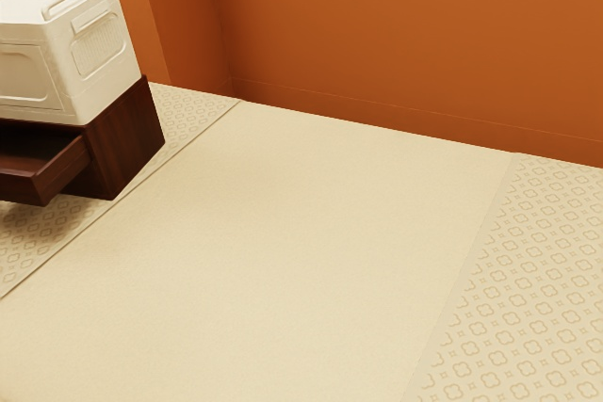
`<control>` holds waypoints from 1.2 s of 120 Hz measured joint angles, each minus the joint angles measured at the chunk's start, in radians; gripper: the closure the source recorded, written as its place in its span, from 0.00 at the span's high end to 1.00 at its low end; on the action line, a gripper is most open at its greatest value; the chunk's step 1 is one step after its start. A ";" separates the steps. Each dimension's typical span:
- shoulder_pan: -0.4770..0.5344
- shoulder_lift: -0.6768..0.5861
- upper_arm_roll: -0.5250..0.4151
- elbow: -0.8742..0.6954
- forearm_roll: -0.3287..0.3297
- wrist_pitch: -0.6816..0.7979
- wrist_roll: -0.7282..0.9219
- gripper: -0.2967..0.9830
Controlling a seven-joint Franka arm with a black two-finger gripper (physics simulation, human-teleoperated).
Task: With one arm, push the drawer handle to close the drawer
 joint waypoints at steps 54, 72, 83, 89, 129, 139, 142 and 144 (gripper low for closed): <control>0.200 0.093 -0.182 0.102 -0.061 0.001 0.061 0.15; 0.292 0.134 -0.274 0.161 -0.067 0.001 0.082 0.15; 0.309 0.156 -0.300 0.191 -0.070 0.000 0.095 0.15; 0.312 0.164 -0.310 0.205 -0.072 -0.001 0.101 0.15; 0.346 0.204 -0.374 0.298 -0.082 -0.007 0.133 0.15; 0.351 0.216 -0.392 0.319 -0.087 -0.008 0.140 0.15; 0.351 0.221 -0.395 0.325 -0.089 -0.009 0.141 0.15; 0.351 0.225 -0.398 0.329 -0.090 -0.009 0.142 0.15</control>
